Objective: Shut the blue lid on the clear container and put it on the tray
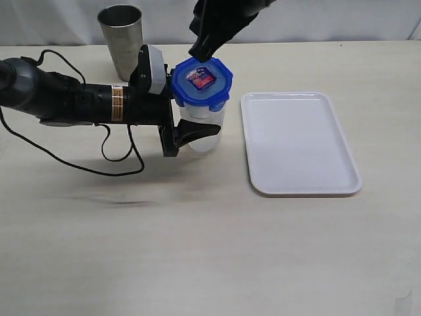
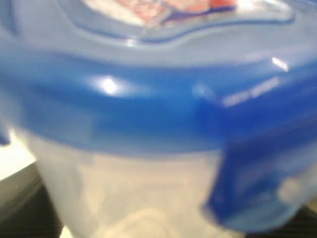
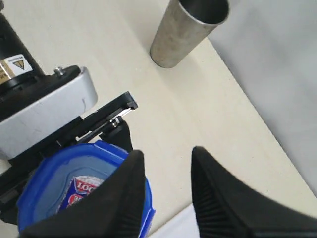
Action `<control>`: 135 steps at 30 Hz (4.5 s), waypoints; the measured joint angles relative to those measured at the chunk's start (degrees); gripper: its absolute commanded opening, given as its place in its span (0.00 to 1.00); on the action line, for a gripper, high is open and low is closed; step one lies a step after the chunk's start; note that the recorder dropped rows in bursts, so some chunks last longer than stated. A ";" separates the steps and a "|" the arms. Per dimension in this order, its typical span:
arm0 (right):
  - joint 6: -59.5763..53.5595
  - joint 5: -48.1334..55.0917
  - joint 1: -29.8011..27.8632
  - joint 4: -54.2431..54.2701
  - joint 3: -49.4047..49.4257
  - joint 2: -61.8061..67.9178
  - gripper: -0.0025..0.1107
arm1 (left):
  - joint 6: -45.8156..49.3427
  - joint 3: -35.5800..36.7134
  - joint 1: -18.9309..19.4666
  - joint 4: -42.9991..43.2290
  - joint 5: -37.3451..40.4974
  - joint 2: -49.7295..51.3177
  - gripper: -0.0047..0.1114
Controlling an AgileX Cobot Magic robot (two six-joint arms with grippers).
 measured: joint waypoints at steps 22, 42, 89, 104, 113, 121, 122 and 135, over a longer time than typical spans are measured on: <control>10.87 -28.42 0.00 2.59 26.92 -22.78 0.06 | -10.60 0.00 -0.30 -5.70 1.66 0.11 0.04; 16.58 -48.11 0.00 8.24 60.74 -64.87 0.06 | -10.60 0.00 -0.30 -5.92 2.38 0.11 0.04; 16.62 -46.84 -0.68 4.54 76.85 -98.67 0.06 | -10.60 0.00 -0.30 -6.14 2.50 0.11 0.04; 16.62 -40.74 -28.73 0.79 86.11 -98.67 0.06 | -10.60 0.00 -0.30 -6.35 2.50 0.11 0.04; 16.62 -33.90 -37.83 0.00 88.48 -98.67 0.06 | -10.60 0.00 -0.30 -6.35 2.60 0.11 0.04; 16.62 -28.99 -37.93 -1.59 88.51 -98.67 0.06 | -10.60 0.00 -0.30 -6.46 2.81 0.11 0.04; 16.62 -28.99 -37.93 -1.79 88.51 -98.67 0.06 | -10.60 0.00 -0.30 -6.57 2.81 0.11 0.04; 16.62 -28.67 -37.93 -0.49 88.61 -98.67 0.06 | -10.60 0.00 -0.30 -6.78 2.92 0.11 0.04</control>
